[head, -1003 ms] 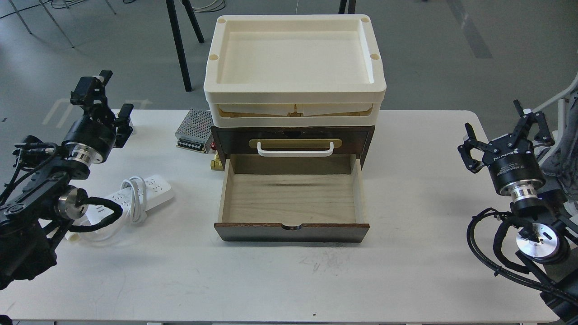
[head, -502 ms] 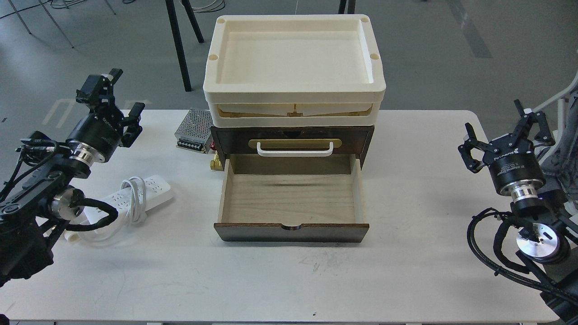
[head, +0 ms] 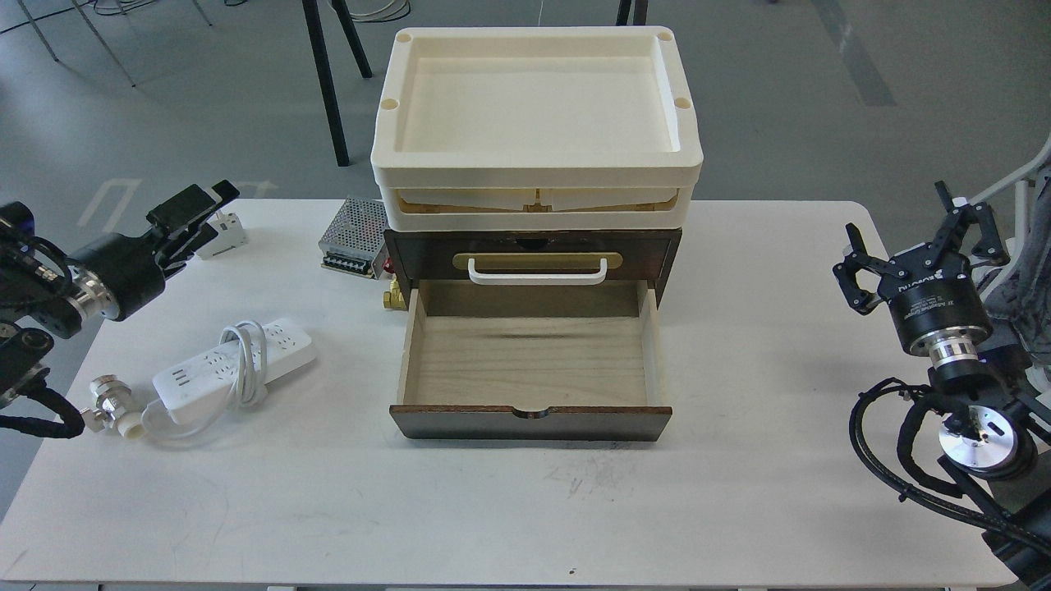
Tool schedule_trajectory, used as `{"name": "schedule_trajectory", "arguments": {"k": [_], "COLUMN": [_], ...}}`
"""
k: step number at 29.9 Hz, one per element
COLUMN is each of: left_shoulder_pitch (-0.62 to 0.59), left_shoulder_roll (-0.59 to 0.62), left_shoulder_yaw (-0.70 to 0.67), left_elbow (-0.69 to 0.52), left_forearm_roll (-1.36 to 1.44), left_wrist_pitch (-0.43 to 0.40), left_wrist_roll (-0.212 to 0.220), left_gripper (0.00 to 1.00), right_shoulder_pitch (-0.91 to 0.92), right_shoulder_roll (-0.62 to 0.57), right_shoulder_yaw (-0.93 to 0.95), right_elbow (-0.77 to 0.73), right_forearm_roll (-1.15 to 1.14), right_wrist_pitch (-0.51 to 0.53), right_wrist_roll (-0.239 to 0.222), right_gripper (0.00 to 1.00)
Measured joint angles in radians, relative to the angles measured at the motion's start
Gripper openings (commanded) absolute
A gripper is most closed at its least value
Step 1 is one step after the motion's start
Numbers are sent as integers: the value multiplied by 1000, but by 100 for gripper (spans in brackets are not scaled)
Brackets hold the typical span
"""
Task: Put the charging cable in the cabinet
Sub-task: 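Lower the left gripper onto the white charger and close it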
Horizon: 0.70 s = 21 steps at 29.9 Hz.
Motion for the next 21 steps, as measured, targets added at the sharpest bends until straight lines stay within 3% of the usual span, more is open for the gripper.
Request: {"name": "schedule_trajectory", "arguments": {"k": [10,16,21], "left_shoulder_pitch": [-18,-30,-32], "left_shoulder_roll": [2,4,7], "left_shoulder_yaw": [35,135,238], "left_elbow": [-23,-47,-50], "left_forearm_roll": [420,484,491], "left_wrist_pitch": [-1,2,64], "left_wrist_roll": [0,0,0], "left_gripper": [99,98,96], "right_shoulder_pitch": [0,1,1], "right_shoulder_roll": [0,-1,-1], "right_shoulder_yaw": [0,0,0], "right_elbow": [0,-1,-1], "right_forearm_roll": [0,0,0], "right_wrist_pitch": [2,2,2], "right_wrist_roll": [0,0,0], "right_gripper": [99,99,99]}}
